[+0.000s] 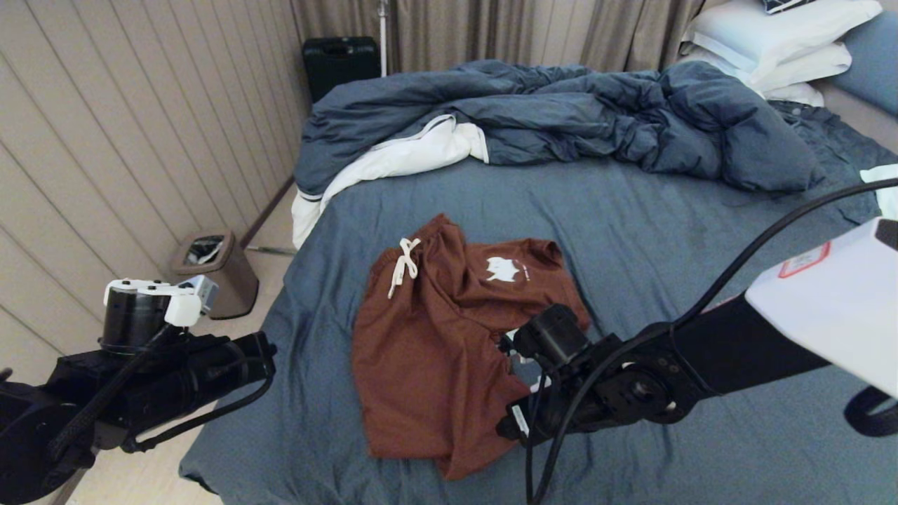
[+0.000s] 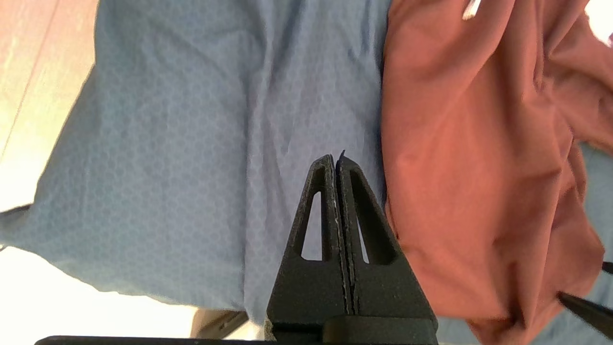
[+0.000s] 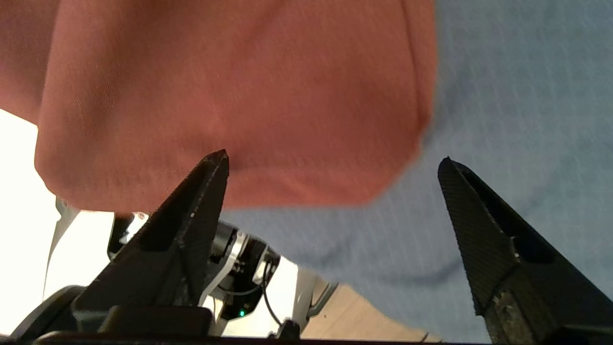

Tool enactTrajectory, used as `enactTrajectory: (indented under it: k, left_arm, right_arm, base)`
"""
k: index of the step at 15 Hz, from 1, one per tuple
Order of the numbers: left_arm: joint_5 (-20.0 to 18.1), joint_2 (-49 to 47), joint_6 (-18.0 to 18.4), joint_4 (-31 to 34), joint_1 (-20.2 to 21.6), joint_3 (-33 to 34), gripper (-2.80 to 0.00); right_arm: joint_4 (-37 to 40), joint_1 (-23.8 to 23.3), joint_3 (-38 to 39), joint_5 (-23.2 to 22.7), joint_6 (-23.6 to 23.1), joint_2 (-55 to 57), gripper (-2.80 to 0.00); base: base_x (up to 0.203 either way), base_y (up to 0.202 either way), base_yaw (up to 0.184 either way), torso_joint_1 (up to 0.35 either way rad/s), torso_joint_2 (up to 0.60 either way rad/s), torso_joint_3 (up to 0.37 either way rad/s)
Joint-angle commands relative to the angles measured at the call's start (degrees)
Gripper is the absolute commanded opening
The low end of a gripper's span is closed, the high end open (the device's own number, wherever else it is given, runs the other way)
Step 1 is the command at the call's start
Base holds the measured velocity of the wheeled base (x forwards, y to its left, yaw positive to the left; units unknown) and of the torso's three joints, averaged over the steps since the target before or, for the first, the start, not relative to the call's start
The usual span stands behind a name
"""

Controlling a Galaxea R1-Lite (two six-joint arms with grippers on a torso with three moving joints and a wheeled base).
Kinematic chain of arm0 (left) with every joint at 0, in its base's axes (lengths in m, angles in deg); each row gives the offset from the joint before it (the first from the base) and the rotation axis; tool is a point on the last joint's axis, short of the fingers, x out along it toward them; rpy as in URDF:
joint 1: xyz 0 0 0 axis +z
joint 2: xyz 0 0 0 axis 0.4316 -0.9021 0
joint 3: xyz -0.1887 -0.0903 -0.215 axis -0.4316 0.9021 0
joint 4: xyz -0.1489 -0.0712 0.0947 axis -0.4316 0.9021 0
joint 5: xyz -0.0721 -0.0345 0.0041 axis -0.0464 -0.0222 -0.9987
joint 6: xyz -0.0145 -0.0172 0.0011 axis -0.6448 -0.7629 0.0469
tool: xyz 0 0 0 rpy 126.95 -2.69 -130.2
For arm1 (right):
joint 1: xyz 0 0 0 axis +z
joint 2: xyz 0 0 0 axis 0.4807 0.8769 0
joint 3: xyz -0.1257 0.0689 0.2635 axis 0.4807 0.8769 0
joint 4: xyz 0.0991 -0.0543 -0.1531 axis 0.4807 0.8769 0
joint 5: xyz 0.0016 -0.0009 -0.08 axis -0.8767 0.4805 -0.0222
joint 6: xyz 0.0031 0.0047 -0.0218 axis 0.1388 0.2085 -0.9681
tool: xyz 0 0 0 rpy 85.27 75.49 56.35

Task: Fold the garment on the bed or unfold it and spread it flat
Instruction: Unford the brown shorts

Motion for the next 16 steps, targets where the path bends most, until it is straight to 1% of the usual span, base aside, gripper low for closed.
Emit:
enactTrajectory:
  k: [1, 2, 3, 5, 8, 12, 13, 16]
  left_arm:
    - [0.2, -0.1, -0.2, -0.9, 0.0, 0.3, -2.80]
    - [0.3, -0.2, -0.2, -1.2, 0.0, 0.3, -2.80]
    - [0.3, -0.4, -0.2, -1.4, 0.0, 0.3, -2.80]
    - [0.3, -0.4, -0.2, -1.4, 0.0, 0.3, -2.80]
    - [0.3, -0.3, -0.2, -1.4, 0.0, 0.4, -2.80]
    - [0.3, -0.2, -0.1, -1.9, 0.0, 0.6, -2.80]
    - [0.3, 0.1, -0.2, -1.9, 0.0, 0.6, -2.80]
    - [0.3, 0.5, -0.2, -1.9, 0.0, 0.6, -2.80]
  right_arm:
    - [-0.3, 0.1, -1.3, 0.3, 0.1, 2.6, 0.00]
    - [-0.3, 0.1, -2.1, 0.4, 0.0, 3.5, 0.00]
    - [-0.4, 0.1, -2.8, 0.9, 0.0, 4.5, -2.80]
    - [-0.4, 0.1, -3.9, 2.4, 0.1, 6.2, -2.80]
    - [-4.1, -0.3, -3.6, 2.8, -0.1, 7.4, -2.80]
    - [-4.4, -0.8, -3.8, 3.7, 0.0, 6.7, -2.80]
    - [-4.4, -1.6, -3.3, 4.5, -0.1, 5.2, -2.80]
    - [-4.4, -7.5, -2.6, 5.7, -1.3, 1.3, -2.80]
  base:
    - [0.000, 0.000, 0.000, 0.000, 0.00, 0.000]
    - [0.000, 0.000, 0.000, 0.000, 0.00, 0.000]
    - [0.000, 0.000, 0.000, 0.000, 0.00, 0.000]
    - [0.000, 0.000, 0.000, 0.000, 0.00, 0.000]
    - [0.000, 0.000, 0.000, 0.000, 0.00, 0.000]
    - [0.000, 0.000, 0.000, 0.000, 0.00, 0.000]
    - [0.000, 0.000, 0.000, 0.000, 0.00, 0.000]
    - [0.000, 0.000, 0.000, 0.000, 0.00, 0.000]
